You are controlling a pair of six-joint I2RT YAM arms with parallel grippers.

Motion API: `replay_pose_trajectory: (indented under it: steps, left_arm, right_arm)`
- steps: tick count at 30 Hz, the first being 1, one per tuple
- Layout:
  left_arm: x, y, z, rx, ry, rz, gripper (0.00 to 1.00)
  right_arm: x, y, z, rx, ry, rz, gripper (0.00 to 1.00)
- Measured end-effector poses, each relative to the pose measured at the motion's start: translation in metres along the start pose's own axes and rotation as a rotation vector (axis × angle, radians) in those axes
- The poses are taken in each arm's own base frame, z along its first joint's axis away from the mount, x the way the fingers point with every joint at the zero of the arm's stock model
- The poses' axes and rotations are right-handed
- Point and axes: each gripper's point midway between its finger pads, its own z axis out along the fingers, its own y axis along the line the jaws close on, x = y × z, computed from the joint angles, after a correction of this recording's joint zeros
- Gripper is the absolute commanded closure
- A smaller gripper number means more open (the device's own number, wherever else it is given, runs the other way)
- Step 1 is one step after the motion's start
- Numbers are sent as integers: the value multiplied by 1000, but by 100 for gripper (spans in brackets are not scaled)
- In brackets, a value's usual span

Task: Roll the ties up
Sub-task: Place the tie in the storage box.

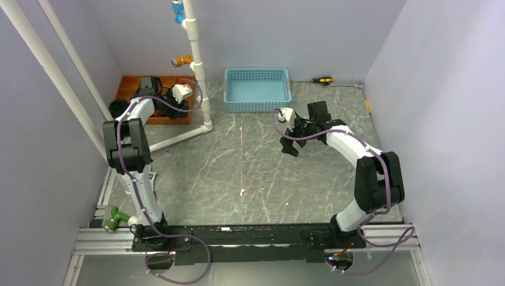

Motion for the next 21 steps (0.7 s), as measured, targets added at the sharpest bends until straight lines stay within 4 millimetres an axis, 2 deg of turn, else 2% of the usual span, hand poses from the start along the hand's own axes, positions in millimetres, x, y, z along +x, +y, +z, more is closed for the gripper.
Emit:
replay_pose_trajectory:
  steps: [4, 8, 15, 17, 21]
  left_arm:
    - [3, 13, 2, -29, -5, 40, 100]
    - [9, 17, 7, -29, -1, 60, 100]
    - [14, 13, 17, 30, -17, 63, 94]
    - [14, 13, 17, 47, -25, 51, 89]
    - [15, 11, 16, 68, -41, 32, 65]
  right_arm:
    - [0, 0, 0, -1, 1, 1, 0]
    - [1, 1, 0, -4, 3, 3, 0]
    - [1, 1, 0, -5, 4, 2, 0]
    - [2, 1, 0, -6, 6, 0, 0]
    - [2, 2, 0, -8, 7, -5, 0]
